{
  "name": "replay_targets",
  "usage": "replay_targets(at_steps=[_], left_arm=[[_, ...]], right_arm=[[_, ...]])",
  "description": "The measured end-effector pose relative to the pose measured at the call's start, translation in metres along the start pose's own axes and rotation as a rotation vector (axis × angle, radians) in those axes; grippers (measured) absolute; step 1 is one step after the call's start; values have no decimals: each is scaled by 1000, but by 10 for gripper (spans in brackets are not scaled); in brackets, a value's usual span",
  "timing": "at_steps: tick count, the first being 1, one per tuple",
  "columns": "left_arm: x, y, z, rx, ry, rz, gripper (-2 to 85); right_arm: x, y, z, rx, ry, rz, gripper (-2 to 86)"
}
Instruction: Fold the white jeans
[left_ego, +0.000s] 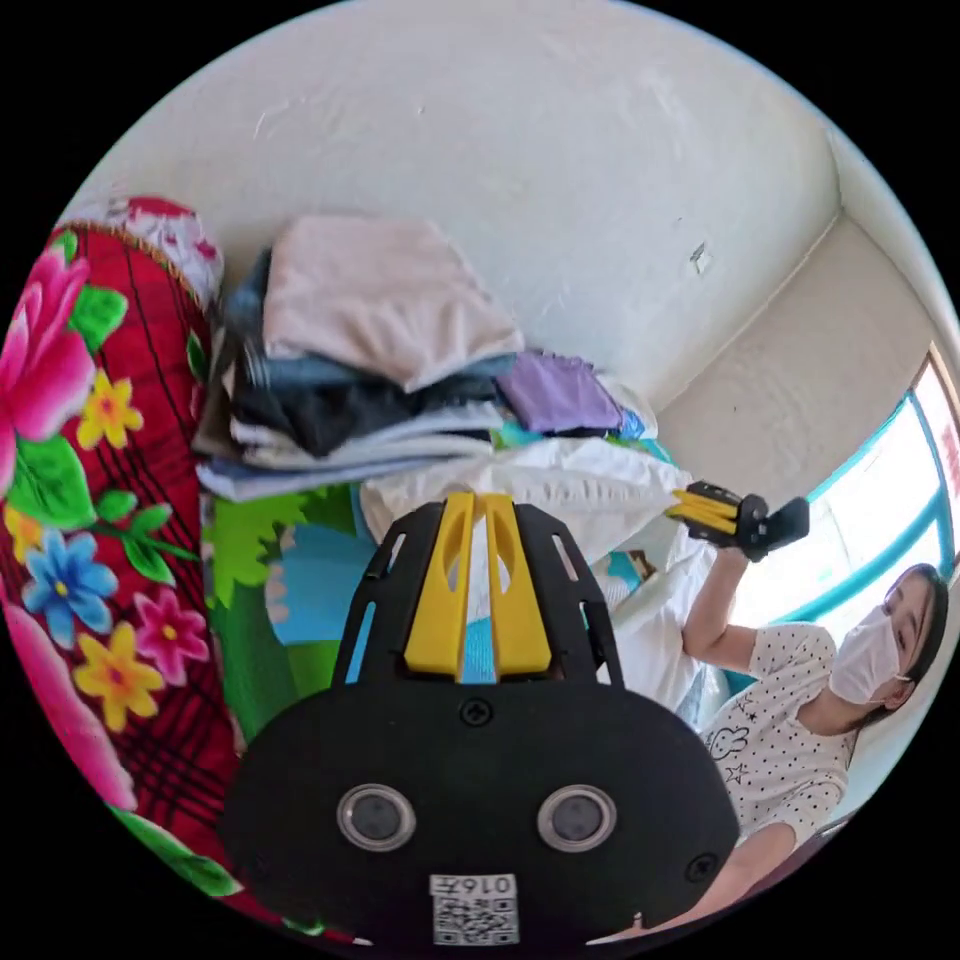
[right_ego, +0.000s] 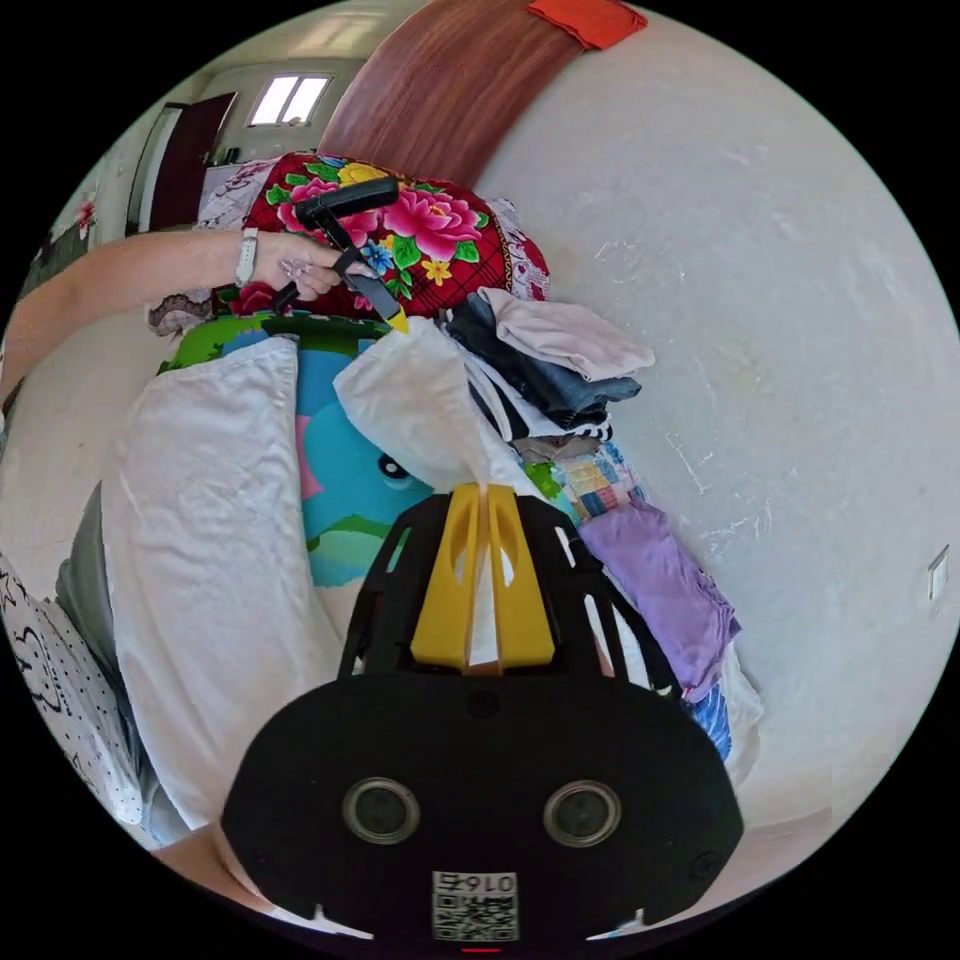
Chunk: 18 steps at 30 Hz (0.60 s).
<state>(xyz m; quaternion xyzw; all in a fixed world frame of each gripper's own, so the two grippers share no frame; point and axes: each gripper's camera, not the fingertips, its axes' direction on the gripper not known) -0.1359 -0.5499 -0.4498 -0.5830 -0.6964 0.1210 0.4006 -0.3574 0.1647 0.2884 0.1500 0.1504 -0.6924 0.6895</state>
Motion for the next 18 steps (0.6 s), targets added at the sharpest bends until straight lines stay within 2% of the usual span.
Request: replay_targets(at_steps=[4,7,9,12,15,16,18], left_arm=[[31,-32,-43,-48,-48,258,-7],[16,-1,-51,-119,20,362,-7],[-11,30,-43,-164,43,318,-6],[-65,90,-13,-248,115,153,-6],[-89,133,-10,-132,187,114,-7],[-94,137,-15,-66,229,104,-7],[-98,135,-17,-50,242,74,-7]], right_arm=[[-7,-16,2,43,-16,-42,0],[-39,-29,1,33,-122,-292,0],[-72,-43,16,-45,-198,-477,1],[-106,-70,58,-225,-265,-570,2],[-123,-77,86,-301,-320,-665,3],[-122,-78,88,-292,-326,-668,4],[-107,-80,90,-241,-392,-644,5]])
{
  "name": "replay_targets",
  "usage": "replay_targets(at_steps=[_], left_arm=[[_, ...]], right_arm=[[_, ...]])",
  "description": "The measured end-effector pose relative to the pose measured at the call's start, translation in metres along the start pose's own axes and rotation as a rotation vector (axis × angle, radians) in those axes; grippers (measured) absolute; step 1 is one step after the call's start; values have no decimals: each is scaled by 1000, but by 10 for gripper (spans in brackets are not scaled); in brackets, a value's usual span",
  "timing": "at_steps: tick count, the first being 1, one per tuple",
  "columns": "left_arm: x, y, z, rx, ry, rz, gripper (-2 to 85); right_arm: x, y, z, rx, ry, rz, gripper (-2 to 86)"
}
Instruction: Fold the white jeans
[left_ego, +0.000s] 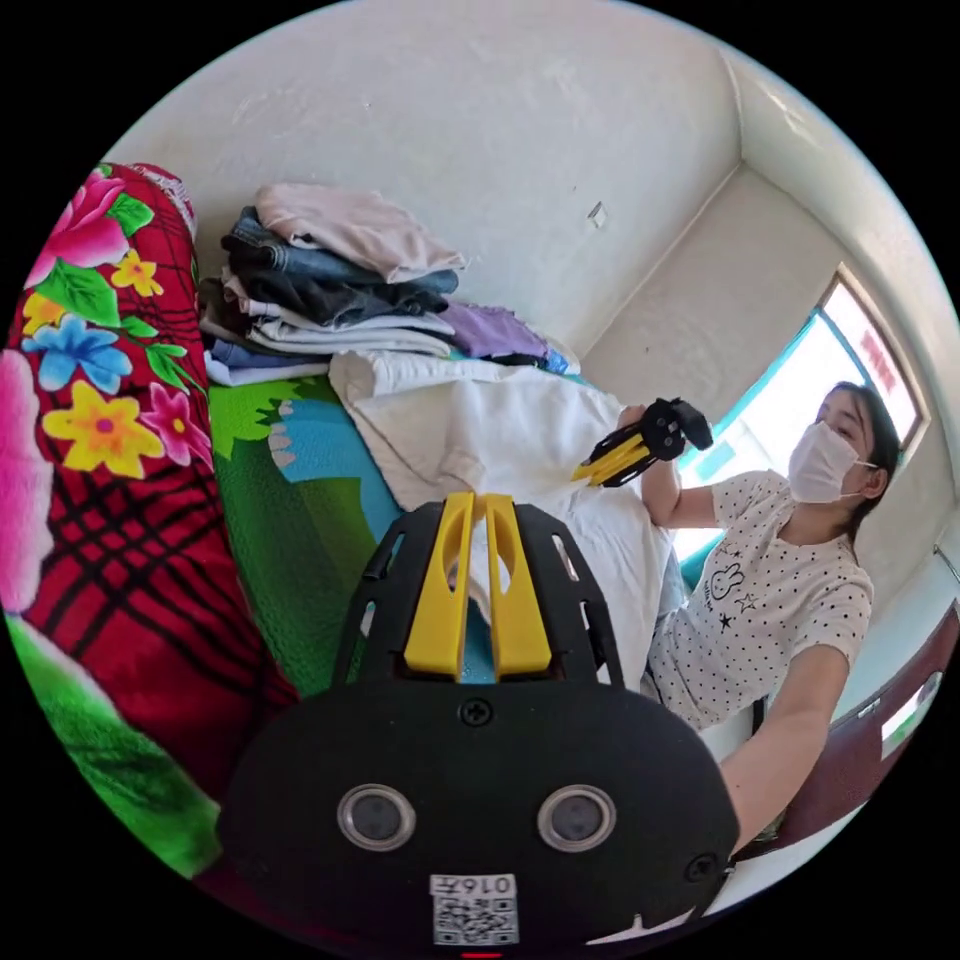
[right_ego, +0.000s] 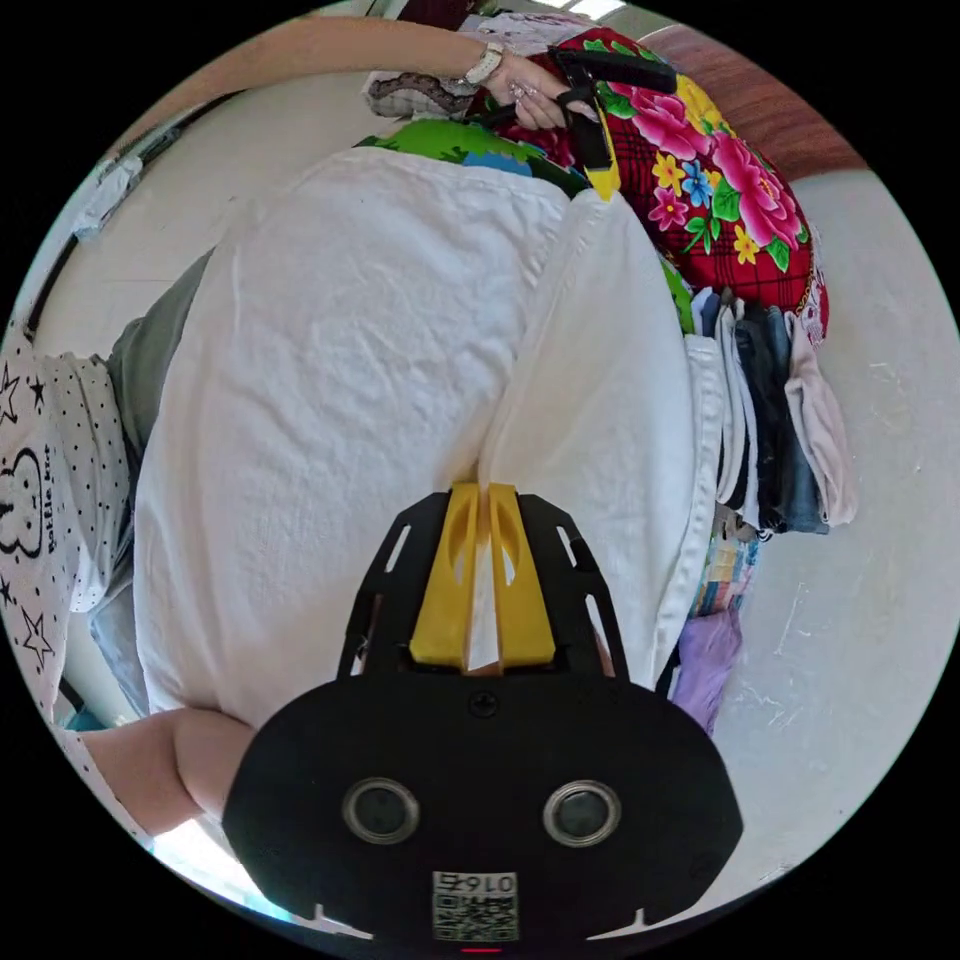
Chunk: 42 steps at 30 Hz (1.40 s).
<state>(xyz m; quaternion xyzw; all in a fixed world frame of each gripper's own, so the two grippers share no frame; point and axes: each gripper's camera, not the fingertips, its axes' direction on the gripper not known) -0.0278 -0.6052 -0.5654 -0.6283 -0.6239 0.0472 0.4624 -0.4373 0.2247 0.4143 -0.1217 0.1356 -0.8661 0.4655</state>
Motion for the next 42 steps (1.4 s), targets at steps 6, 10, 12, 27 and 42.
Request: replay_targets(at_steps=[6,10,12,27,42], left_arm=[[-6,-22,6,-365,-84,-118,-9],[-16,-46,-26,-376,-261,-211,-9],[-18,-66,-33,-305,-299,-204,-9],[-104,-182,93,-230,-387,-206,106],[-104,-265,12,-6,-457,-143,-6]], right_arm=[[67,54,-23,342,-150,239,7],[104,63,-4,324,-100,459,-1],[108,44,27,187,-130,409,-3],[123,73,43,197,-177,336,-4],[112,106,82,123,-237,281,-4]])
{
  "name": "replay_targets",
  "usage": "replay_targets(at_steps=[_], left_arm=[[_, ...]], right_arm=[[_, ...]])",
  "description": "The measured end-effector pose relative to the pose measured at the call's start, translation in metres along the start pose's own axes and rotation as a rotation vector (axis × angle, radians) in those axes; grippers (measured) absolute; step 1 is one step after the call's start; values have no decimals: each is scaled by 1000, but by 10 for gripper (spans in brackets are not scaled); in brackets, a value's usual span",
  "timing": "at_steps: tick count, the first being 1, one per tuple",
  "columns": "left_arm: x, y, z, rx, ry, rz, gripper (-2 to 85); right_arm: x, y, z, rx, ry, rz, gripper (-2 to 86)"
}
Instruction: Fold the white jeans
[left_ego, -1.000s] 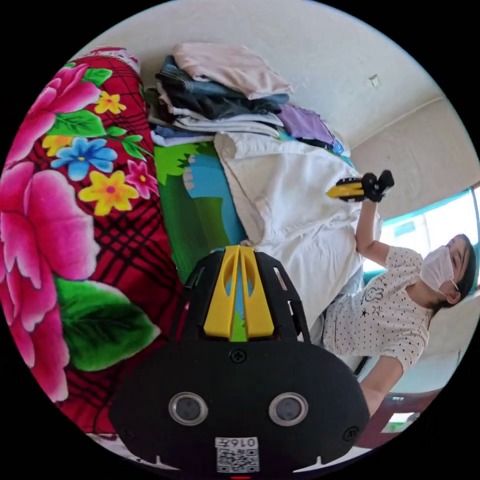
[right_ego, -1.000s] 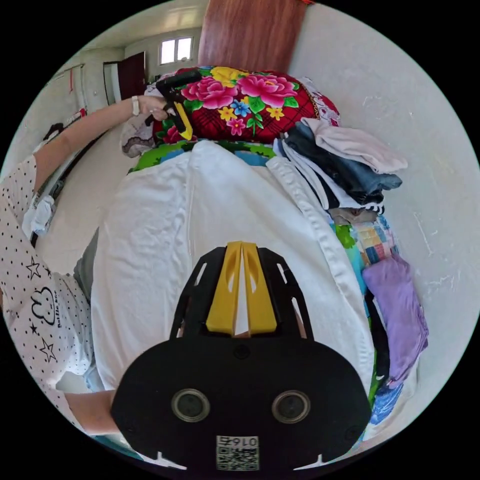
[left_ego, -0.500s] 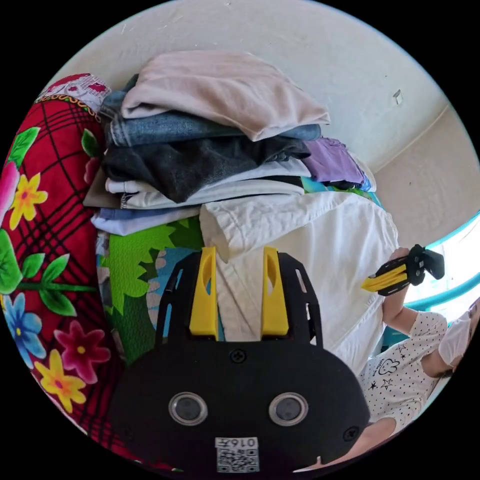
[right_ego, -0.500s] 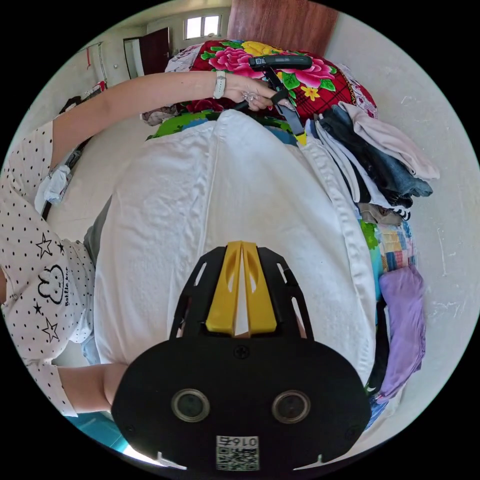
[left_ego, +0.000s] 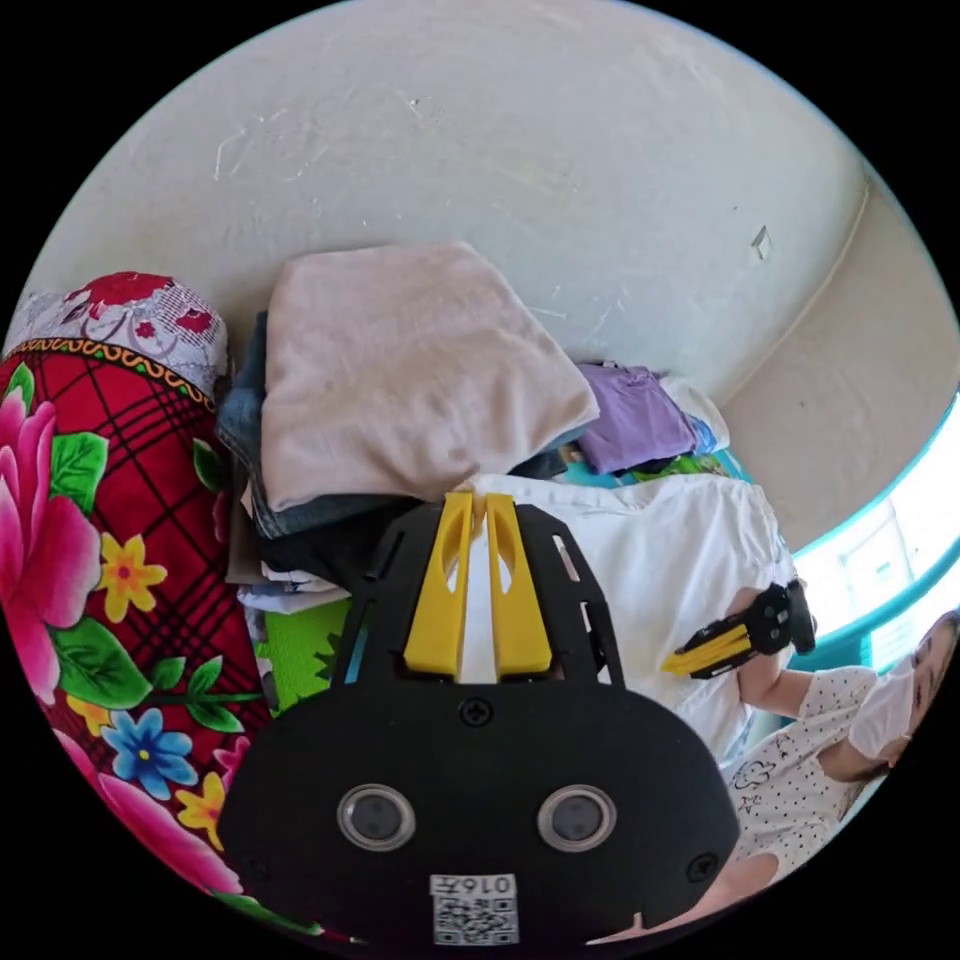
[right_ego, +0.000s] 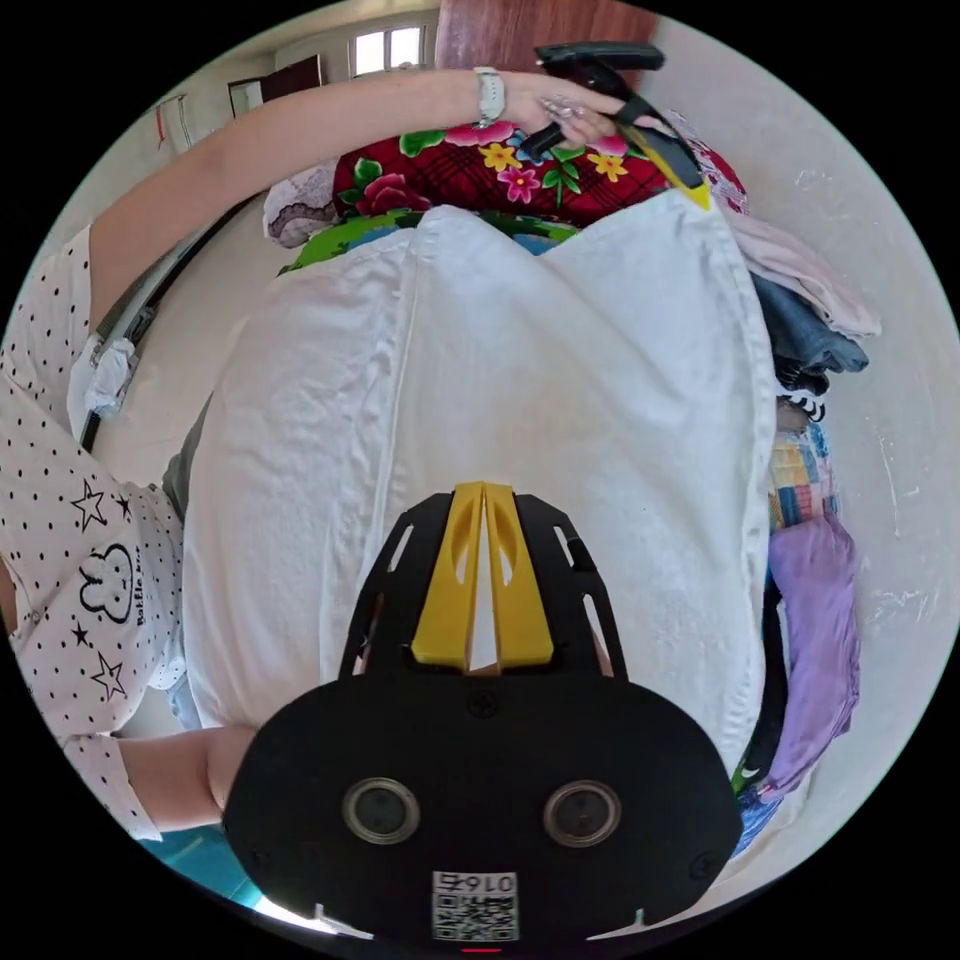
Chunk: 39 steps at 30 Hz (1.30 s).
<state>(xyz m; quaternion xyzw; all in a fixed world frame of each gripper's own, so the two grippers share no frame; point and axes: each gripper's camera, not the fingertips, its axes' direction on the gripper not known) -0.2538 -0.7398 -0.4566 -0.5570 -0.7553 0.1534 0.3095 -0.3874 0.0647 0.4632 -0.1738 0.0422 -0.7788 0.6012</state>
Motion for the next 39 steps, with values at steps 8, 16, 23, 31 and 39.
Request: replay_targets(at_steps=[8,16,23,31,39], left_arm=[[-43,7,-1,165,20,-102,-6],[-84,48,-27,238,186,-118,-6],[-85,82,-61,255,184,-90,-6],[-52,154,-140,402,292,78,-7],[-80,219,-182,460,361,11,-7]], right_arm=[[-22,39,18,-45,35,-110,-5],[-31,102,29,-42,28,-106,-4],[-17,185,10,160,139,175,-3],[-47,363,-96,728,547,610,4],[-30,697,-187,861,722,1348,15]])
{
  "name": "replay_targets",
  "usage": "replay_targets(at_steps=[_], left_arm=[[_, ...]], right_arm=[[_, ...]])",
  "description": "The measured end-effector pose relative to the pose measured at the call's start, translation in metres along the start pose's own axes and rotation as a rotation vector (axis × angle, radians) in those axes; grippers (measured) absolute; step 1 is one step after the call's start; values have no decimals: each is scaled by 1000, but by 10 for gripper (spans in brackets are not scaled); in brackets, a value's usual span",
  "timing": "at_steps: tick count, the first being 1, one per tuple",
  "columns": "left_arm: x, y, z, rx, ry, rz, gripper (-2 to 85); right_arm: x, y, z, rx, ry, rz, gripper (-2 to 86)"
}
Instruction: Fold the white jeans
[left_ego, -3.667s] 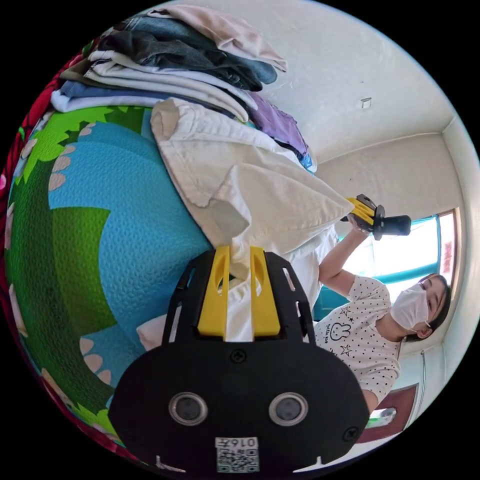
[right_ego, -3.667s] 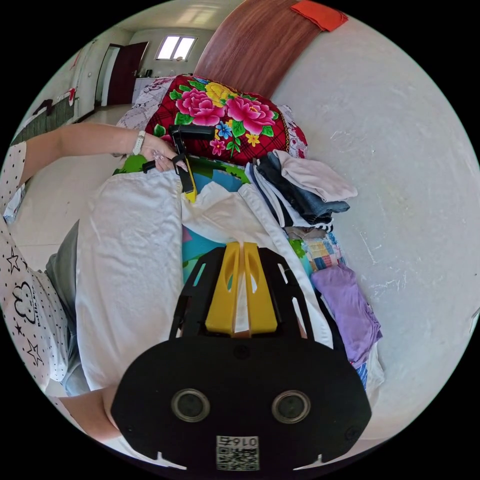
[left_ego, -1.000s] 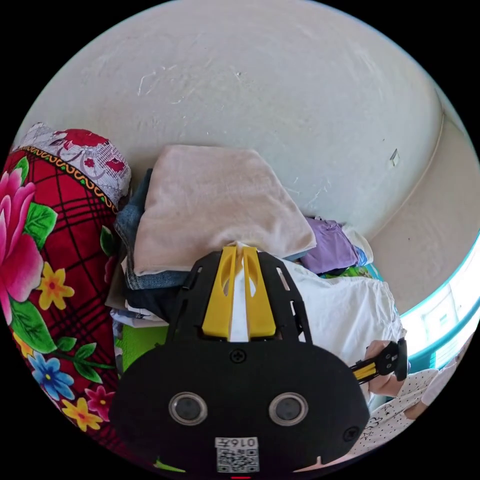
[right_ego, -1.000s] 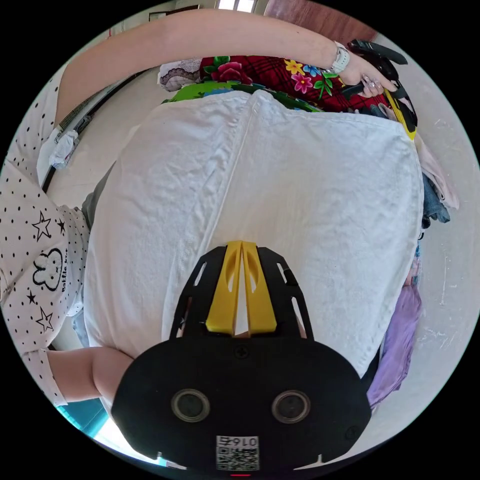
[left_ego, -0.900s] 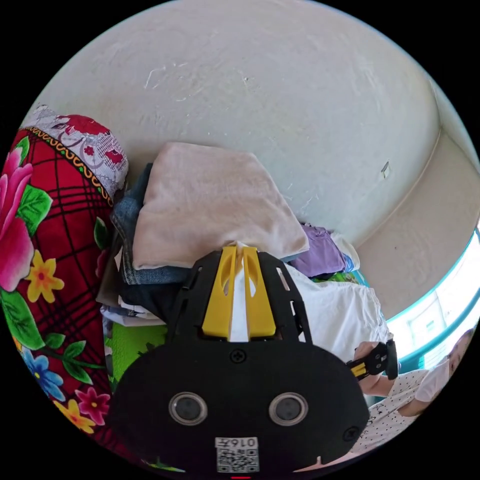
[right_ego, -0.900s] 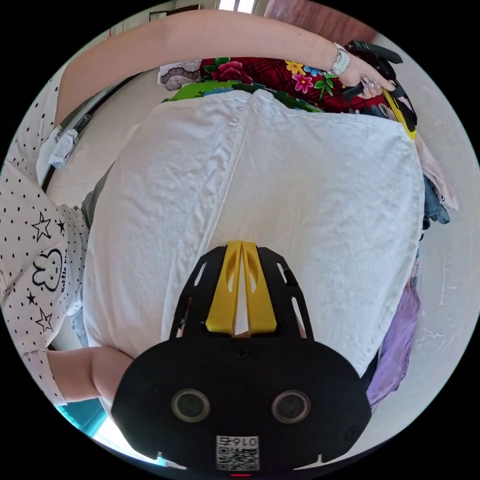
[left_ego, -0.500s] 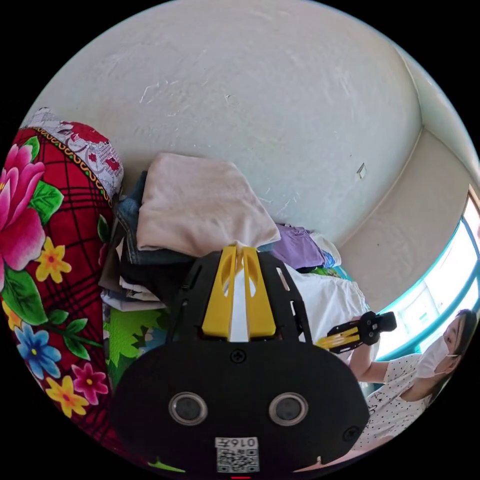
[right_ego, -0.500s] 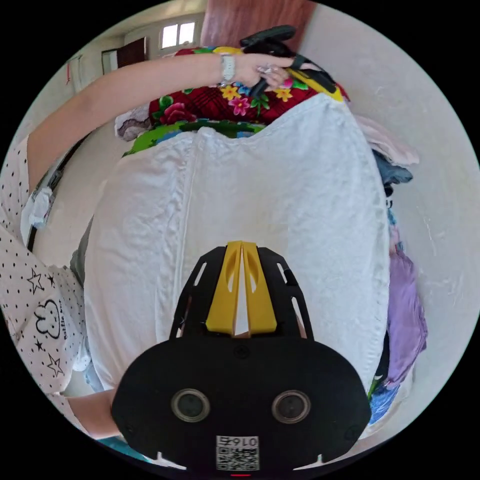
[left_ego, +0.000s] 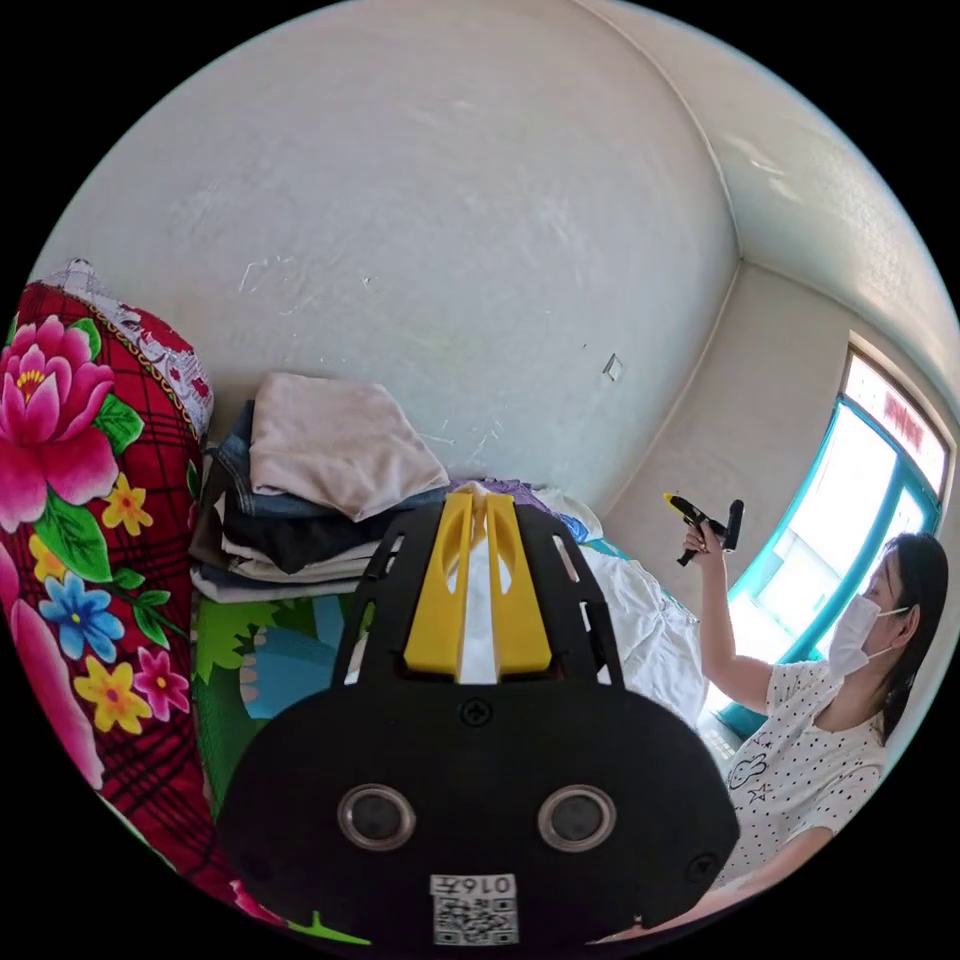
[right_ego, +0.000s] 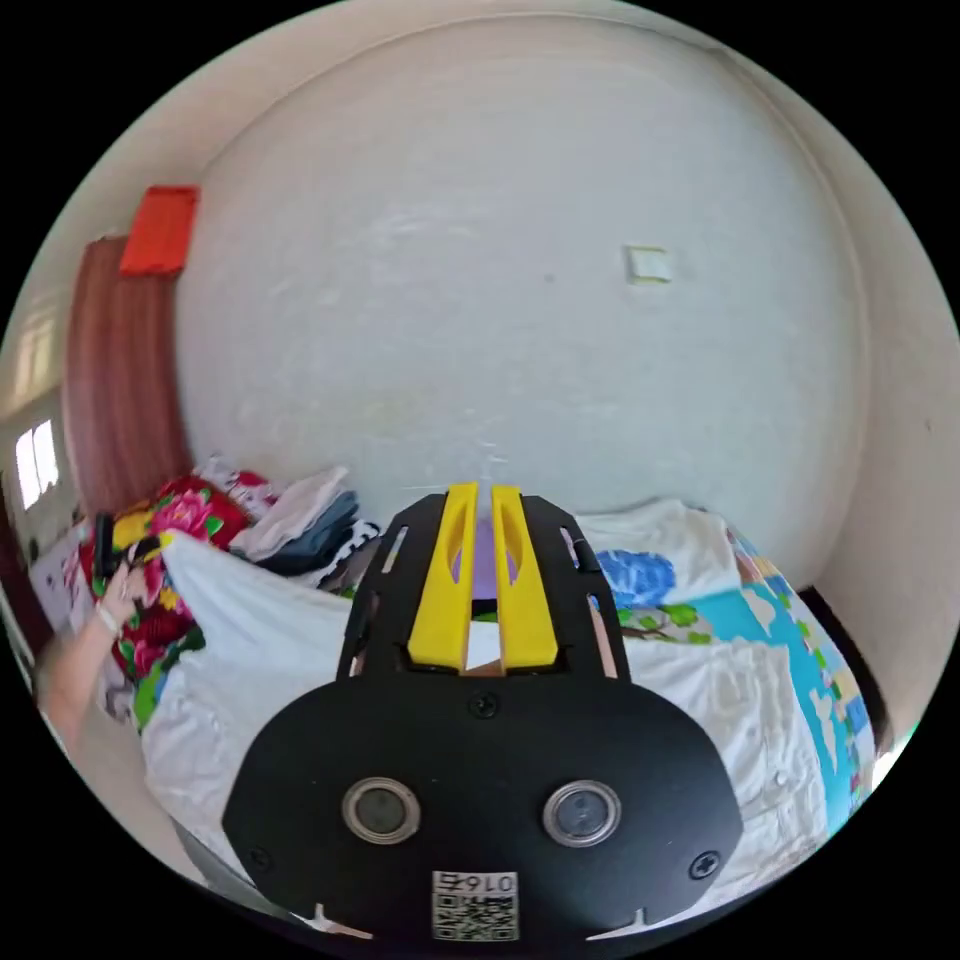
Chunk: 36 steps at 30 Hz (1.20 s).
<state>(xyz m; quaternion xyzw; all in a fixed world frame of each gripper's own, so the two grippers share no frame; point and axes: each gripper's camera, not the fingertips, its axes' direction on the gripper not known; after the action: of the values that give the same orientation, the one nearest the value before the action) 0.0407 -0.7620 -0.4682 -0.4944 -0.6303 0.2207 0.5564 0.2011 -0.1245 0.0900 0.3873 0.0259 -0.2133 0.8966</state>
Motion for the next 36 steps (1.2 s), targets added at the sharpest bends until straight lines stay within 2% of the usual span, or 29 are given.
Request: replay_targets(at_steps=[2,4,6,8,12,19,23,25,27,30,34,36], left_arm=[[-3,10,-9,10,3,-21,-7],[-4,20,-16,9,2,-34,-7],[-4,27,-20,10,-1,-50,-6],[-3,32,-23,8,-10,-62,-6],[1,40,-33,-5,-36,-70,-7],[16,58,-54,-17,-67,-73,-7],[19,73,-64,-8,-65,-94,-7],[22,83,-69,3,-70,-118,-7],[23,89,-72,17,-79,-145,-7],[32,88,-74,66,-142,-192,-7],[67,65,-76,100,-300,-158,-7],[82,57,-83,139,-304,-153,-7]], right_arm=[[72,-4,7,-96,-23,2,25],[137,0,26,-261,11,8,49],[213,23,53,-507,68,-33,96],[263,43,62,-631,134,-51,120],[363,75,61,-700,186,56,138],[453,108,69,-699,208,121,145],[494,134,78,-736,94,137,140],[499,147,75,-729,87,42,124],[507,159,71,-728,7,11,68],[513,165,54,-616,14,-18,59],[525,156,26,-464,-54,90,56],[516,148,13,-415,-16,77,56]])
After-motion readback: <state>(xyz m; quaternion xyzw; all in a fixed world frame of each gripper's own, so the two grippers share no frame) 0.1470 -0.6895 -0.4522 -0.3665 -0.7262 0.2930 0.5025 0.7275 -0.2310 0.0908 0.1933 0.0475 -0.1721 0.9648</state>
